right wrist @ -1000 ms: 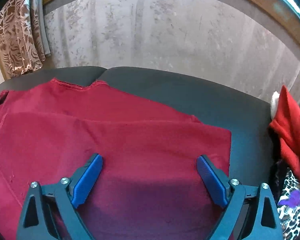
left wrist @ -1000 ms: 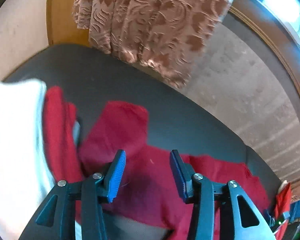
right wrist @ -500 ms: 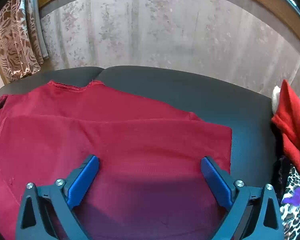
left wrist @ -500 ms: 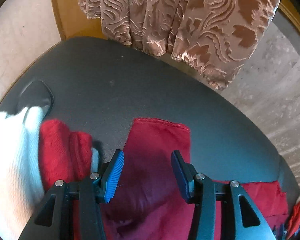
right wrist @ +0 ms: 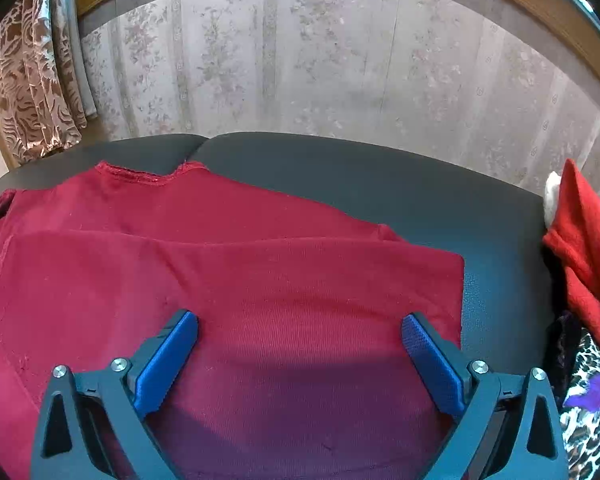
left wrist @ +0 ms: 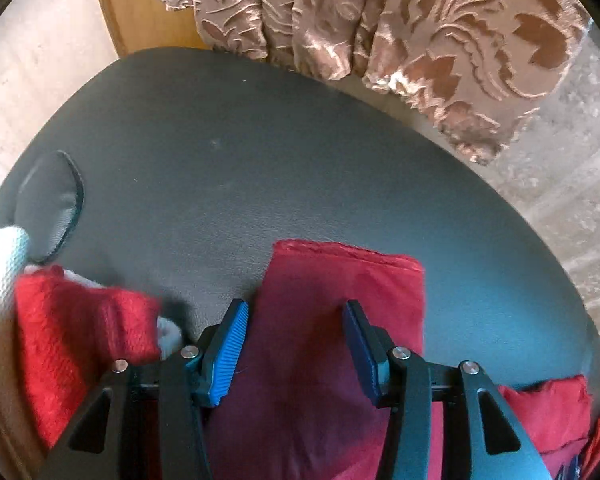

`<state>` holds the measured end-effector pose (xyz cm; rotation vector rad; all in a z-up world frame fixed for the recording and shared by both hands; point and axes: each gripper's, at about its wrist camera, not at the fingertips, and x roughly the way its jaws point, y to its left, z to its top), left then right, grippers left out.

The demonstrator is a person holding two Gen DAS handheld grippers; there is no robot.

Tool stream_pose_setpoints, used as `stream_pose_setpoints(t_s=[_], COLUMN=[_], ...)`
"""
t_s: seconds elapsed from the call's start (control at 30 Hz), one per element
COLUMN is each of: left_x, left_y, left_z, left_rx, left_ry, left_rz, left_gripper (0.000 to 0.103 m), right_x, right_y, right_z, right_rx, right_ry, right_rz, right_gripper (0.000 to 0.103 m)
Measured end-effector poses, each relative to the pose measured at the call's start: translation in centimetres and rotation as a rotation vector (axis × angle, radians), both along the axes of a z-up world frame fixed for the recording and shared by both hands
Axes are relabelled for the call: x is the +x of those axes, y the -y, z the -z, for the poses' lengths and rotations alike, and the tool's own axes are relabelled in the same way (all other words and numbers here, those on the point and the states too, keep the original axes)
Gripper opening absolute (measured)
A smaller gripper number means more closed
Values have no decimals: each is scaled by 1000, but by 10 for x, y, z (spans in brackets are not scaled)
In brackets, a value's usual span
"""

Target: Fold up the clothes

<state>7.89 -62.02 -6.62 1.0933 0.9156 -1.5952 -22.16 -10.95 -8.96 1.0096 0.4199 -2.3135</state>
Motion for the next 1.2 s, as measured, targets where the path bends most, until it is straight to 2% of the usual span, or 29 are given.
stream_pose_setpoints(t_s=[0.2, 0.27, 0.3, 0.33, 0.4, 0.57, 0.83, 1.03, 1.1, 1.2], left_x=[0, 0, 0, 0, 2, 3, 3, -36, -57, -97], left_y=[3, 1, -1, -2, -5, -23, -62, -134, -163, -215], left_z=[2, 1, 0, -2, -7, -32, -84, -112, -104, -80], left_rx=[-3, -5, -5, -2, 6, -71, -137, -147, -128, -108], left_ry=[-11, -22, -36, -58, -114, -196, -417, -630, -662, -650], left_rz=[-20, -23, -23, -24, -33, -4, 17, 113, 165, 271], left_gripper=[50, 47, 37, 22, 9, 8, 8, 8, 8, 8], right_x=[1, 1, 1, 0, -1, -1, 0, 0, 0, 0], right_y=[0, 0, 0, 0, 1, 1, 1, 1, 0, 0], right_z=[0, 0, 0, 0, -1, -2, -3, -3, -2, -2], right_rx=[-1, 0, 0, 0, 1, 3, -4, -7, -7, -9], right_ry=[-1, -1, 1, 2, 6, 9, 16, 18, 18, 20], right_rz=[1, 1, 1, 1, 0, 2, 3, 2, 3, 3], right_gripper=[103, 103, 103, 103, 103, 103, 103, 103, 103, 103])
